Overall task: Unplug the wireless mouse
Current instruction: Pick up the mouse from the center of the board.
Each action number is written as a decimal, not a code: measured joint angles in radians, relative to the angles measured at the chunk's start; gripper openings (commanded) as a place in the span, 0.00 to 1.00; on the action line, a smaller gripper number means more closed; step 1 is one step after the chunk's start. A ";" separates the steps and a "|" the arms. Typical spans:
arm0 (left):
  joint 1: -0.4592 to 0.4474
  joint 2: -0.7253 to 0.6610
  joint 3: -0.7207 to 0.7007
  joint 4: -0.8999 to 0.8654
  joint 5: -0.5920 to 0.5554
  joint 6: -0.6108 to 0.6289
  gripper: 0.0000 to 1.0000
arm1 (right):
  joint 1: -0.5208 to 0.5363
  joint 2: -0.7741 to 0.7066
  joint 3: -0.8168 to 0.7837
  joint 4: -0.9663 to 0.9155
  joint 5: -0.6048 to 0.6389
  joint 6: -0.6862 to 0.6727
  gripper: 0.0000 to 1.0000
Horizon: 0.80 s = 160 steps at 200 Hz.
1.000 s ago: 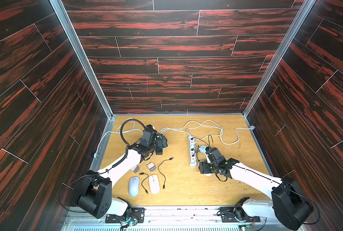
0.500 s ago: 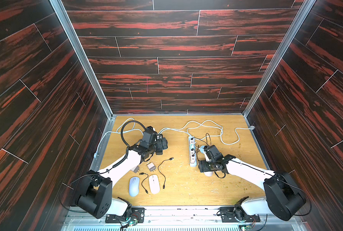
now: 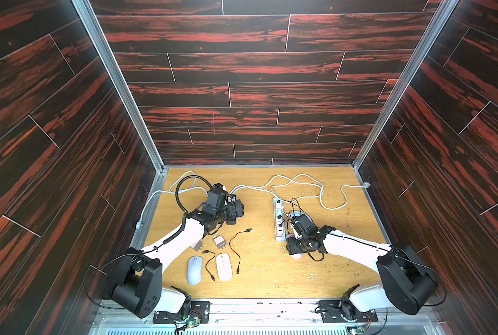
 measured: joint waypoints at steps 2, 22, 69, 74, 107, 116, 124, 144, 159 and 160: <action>0.000 0.000 0.000 0.000 0.000 0.000 0.99 | 0.000 0.001 0.000 0.001 0.001 0.001 0.67; 0.000 -0.002 -0.005 0.000 0.007 -0.002 0.98 | 0.000 0.023 0.000 0.011 0.013 0.004 0.65; 0.000 -0.009 -0.006 0.000 0.009 -0.004 0.97 | 0.001 0.031 0.000 0.023 0.018 0.014 0.54; 0.000 -0.011 -0.006 0.001 0.009 -0.004 0.96 | 0.001 0.030 -0.001 0.024 0.018 0.014 0.53; 0.000 -0.015 -0.006 0.004 0.016 -0.009 0.95 | 0.008 -0.008 -0.022 0.029 0.008 0.006 0.50; 0.000 -0.015 -0.006 0.004 0.018 -0.012 0.95 | 0.013 -0.036 -0.031 0.031 0.004 0.001 0.48; 0.000 -0.015 -0.006 0.005 0.020 -0.016 0.95 | 0.017 -0.064 -0.039 0.034 0.001 -0.003 0.47; 0.000 -0.015 -0.006 0.010 0.035 -0.033 0.95 | 0.021 -0.143 -0.059 0.051 -0.008 -0.014 0.45; 0.000 -0.016 -0.006 0.020 0.052 -0.052 0.95 | 0.021 -0.194 -0.074 0.069 -0.016 -0.025 0.43; 0.000 -0.016 -0.006 0.021 0.056 -0.053 0.95 | 0.021 -0.199 -0.076 0.071 -0.016 -0.026 0.43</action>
